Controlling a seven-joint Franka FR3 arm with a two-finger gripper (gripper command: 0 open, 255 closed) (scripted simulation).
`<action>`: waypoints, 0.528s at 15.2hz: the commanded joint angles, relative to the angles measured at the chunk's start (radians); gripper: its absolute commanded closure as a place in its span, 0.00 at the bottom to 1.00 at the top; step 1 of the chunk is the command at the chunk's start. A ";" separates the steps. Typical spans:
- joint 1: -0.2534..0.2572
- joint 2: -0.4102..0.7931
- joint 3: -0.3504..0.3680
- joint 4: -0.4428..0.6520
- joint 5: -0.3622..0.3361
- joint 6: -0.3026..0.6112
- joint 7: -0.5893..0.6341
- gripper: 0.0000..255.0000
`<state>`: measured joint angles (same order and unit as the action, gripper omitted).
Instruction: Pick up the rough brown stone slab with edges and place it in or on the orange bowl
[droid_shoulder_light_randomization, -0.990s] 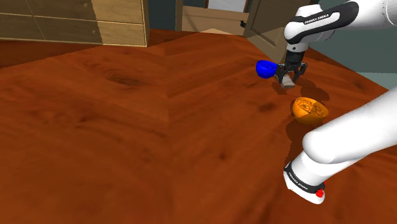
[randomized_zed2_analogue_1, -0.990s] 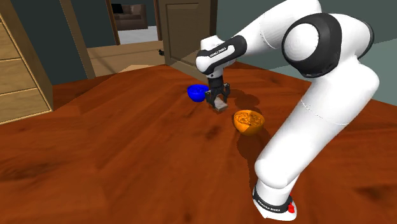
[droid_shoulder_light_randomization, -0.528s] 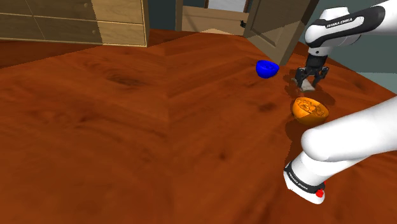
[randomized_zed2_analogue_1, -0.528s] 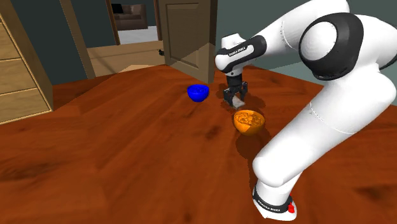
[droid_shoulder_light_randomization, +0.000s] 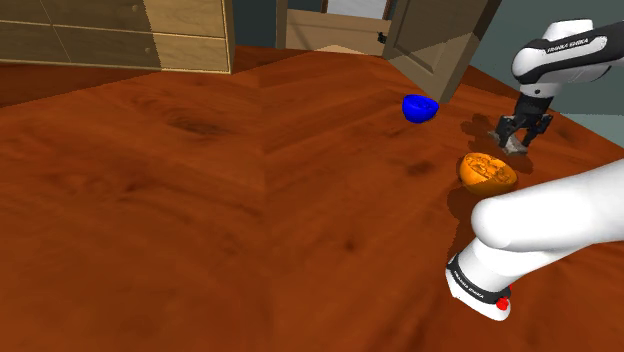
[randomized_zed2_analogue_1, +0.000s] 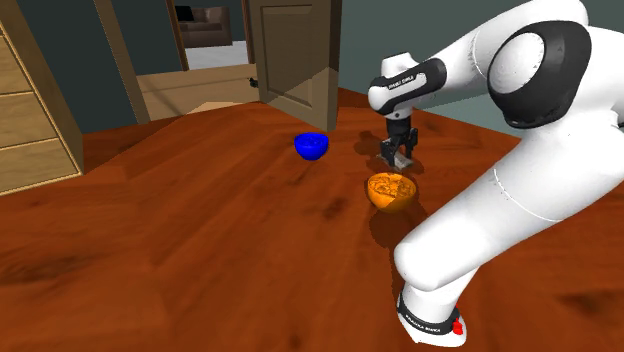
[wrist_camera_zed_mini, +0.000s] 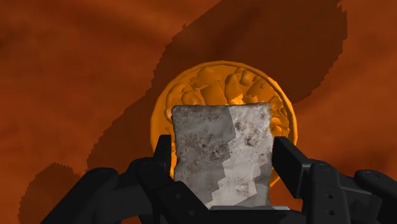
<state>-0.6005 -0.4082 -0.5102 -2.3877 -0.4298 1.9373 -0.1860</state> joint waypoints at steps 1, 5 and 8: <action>-0.006 0.007 -0.015 -0.014 -0.008 0.025 -0.010 1.00; -0.007 0.031 -0.028 -0.050 -0.014 0.083 -0.002 1.00; -0.007 0.052 -0.039 -0.074 -0.018 0.128 0.003 1.00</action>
<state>-0.6082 -0.3642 -0.5462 -2.4532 -0.4466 2.0489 -0.1861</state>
